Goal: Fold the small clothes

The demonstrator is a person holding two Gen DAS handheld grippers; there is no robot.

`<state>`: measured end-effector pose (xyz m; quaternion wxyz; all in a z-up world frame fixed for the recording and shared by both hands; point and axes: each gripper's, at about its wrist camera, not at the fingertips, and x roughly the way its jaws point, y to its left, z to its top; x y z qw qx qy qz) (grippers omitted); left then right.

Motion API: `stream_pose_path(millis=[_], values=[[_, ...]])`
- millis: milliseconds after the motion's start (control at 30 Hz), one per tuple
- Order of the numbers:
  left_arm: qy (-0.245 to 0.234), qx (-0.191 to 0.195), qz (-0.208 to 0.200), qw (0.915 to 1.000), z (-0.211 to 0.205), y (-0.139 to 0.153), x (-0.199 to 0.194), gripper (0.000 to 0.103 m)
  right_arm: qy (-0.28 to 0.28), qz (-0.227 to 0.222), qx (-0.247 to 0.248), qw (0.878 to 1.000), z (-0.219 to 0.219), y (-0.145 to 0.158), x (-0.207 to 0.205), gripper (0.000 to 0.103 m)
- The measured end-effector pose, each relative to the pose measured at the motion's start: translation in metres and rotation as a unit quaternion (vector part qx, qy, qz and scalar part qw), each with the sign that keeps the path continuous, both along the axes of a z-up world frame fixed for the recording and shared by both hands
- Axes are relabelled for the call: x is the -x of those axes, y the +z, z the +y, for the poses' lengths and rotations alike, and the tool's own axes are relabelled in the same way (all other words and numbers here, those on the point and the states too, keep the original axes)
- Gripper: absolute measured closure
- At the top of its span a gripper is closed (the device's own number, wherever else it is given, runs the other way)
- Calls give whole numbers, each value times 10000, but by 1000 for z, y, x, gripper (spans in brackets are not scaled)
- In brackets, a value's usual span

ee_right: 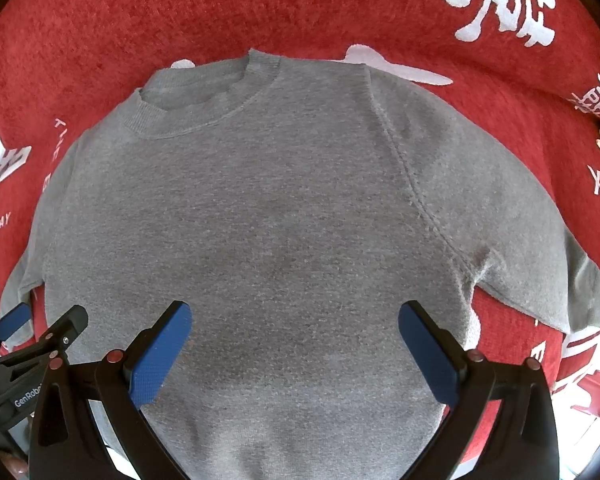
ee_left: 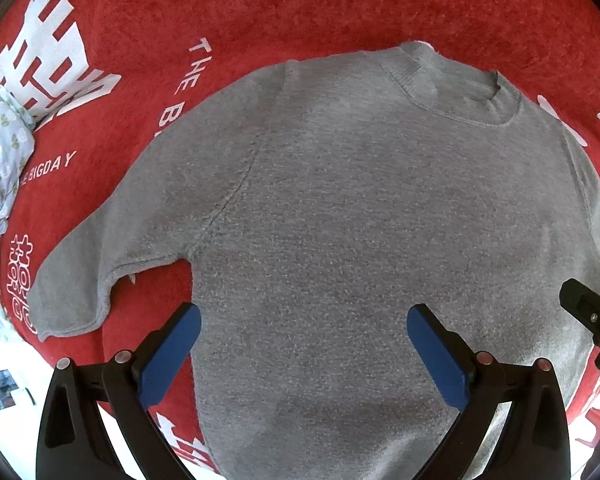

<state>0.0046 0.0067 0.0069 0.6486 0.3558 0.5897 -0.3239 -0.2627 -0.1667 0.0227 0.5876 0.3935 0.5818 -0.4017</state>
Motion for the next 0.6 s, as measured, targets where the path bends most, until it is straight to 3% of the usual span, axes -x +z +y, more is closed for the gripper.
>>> stream_pose_path(millis=[600], values=[[39, -359, 113, 9993, -2, -8, -6, 0, 20, -3, -26, 10000, 0, -3, -7, 0]])
